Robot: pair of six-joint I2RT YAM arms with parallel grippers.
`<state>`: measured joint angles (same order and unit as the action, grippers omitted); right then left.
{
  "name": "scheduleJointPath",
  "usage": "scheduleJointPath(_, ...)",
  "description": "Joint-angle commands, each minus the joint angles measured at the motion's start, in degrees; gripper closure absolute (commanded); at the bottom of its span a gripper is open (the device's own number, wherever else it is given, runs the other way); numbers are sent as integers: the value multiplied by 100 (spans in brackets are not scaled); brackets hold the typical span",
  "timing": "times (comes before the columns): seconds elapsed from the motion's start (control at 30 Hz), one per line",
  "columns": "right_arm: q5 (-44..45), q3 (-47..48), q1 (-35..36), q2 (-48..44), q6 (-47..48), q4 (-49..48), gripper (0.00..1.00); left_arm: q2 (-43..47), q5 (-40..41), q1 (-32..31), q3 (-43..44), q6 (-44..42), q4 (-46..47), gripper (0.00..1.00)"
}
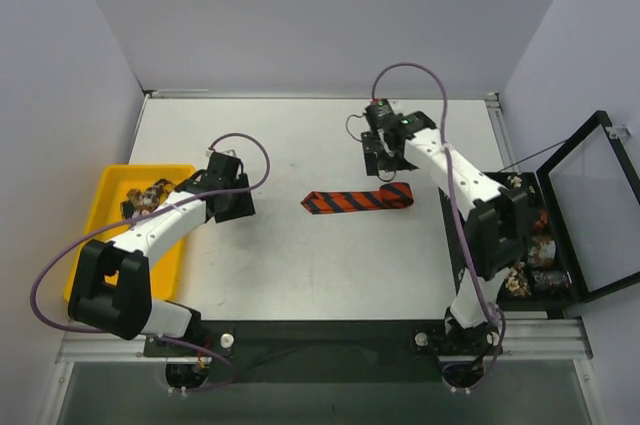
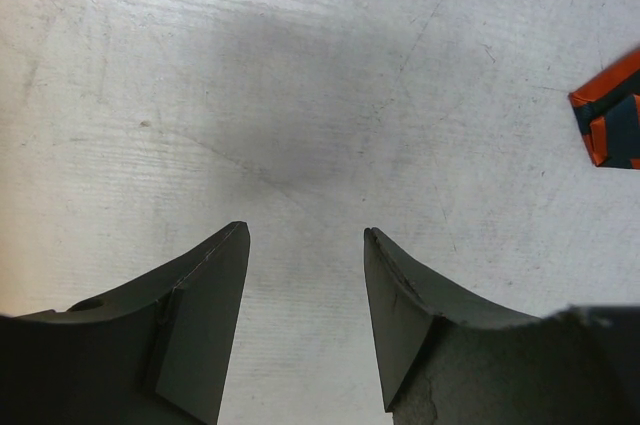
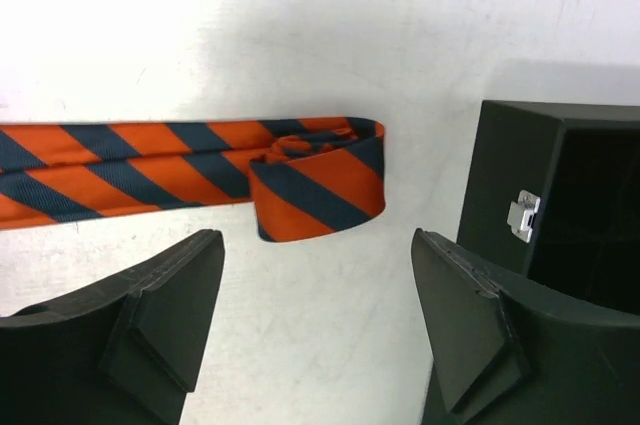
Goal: Roll the ties
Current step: Roll the tie
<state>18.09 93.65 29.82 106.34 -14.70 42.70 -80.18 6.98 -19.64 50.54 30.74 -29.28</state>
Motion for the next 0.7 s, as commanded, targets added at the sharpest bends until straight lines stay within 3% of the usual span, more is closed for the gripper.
scheduleJointPath(0.0, -831, -922, -650, -789, -322, -488, 23, 135, -214, 39, -18, -86, 360, 40)
scheduleJointPath(0.13, -1702, -1866, -1319, -1344, -543, -1245, 22, 143, -513, 30, -62, -86, 554, 40)
scheduleJointPath(0.37, -2932, -2570, -2050, -1625, -176, -1887, 20, 29, -970, -31, 87, 116, 651, 40)
scheduleJointPath(0.5, -3583, -2238, -2033, -1678, 1441, -1511, 18, 55, -1032, -84, 131, -111, 660, 39)
scheduleJointPath(0.67, -3620, -1378, -1954, -1451, 4397, -238, 16, 134, -796, -58, 157, -524, 573, 39)
